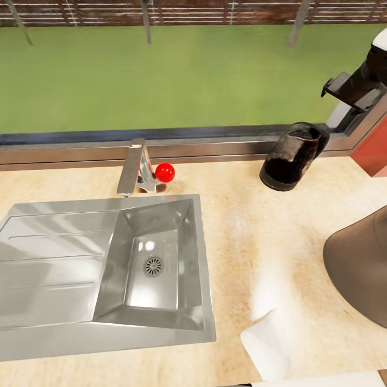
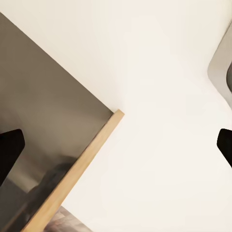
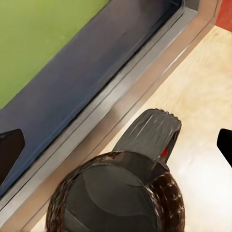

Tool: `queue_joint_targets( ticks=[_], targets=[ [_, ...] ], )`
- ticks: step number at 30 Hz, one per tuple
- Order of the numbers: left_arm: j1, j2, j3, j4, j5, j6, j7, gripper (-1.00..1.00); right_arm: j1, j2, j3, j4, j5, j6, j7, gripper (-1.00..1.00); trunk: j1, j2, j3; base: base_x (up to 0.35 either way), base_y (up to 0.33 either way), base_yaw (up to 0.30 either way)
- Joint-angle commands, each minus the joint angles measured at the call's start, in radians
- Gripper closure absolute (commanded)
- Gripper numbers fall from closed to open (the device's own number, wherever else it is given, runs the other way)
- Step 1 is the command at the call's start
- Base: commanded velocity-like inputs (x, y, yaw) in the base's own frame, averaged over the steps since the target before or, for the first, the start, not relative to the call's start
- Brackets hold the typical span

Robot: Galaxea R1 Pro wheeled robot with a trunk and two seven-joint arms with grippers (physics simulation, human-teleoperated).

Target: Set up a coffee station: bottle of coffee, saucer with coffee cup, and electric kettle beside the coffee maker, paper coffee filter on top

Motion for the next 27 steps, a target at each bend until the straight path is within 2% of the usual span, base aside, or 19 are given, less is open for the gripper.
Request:
queue_joint_targets(
  ticks=[1, 6, 19, 27],
  targets=[
    [0.001, 0.000, 0.008, 0.000, 0.002, 0.000, -0.008, -1.00, -0.001, 0.000, 0.006, 0.002, -0.010, -0.001, -0.005, -1.00, 0.004, -0.009, -0.004, 0.000, 0.000, 0.000],
    [0.000, 0.000, 0.008, 0.000, 0.002, 0.000, -0.008, -1.00, 0.000, -0.001, 0.006, 0.002, -0.006, -0.001, -0.008, -1.00, 0.024, -0.044, -0.020, 0.000, 0.000, 0.000],
    [0.000, 0.001, 0.008, 0.000, 0.002, 0.000, -0.008, -1.00, 0.000, 0.000, 0.006, 0.002, 0.000, 0.001, -0.010, -1.00, 0.024, -0.044, -0.020, 0.000, 0.000, 0.000],
    [0.000, 0.003, 0.008, 0.000, 0.002, 0.000, -0.008, -1.00, 0.000, 0.001, 0.006, 0.002, 0.001, 0.002, -0.010, -1.00, 0.050, -0.093, -0.042, 0.000, 0.000, 0.000]
  ],
)
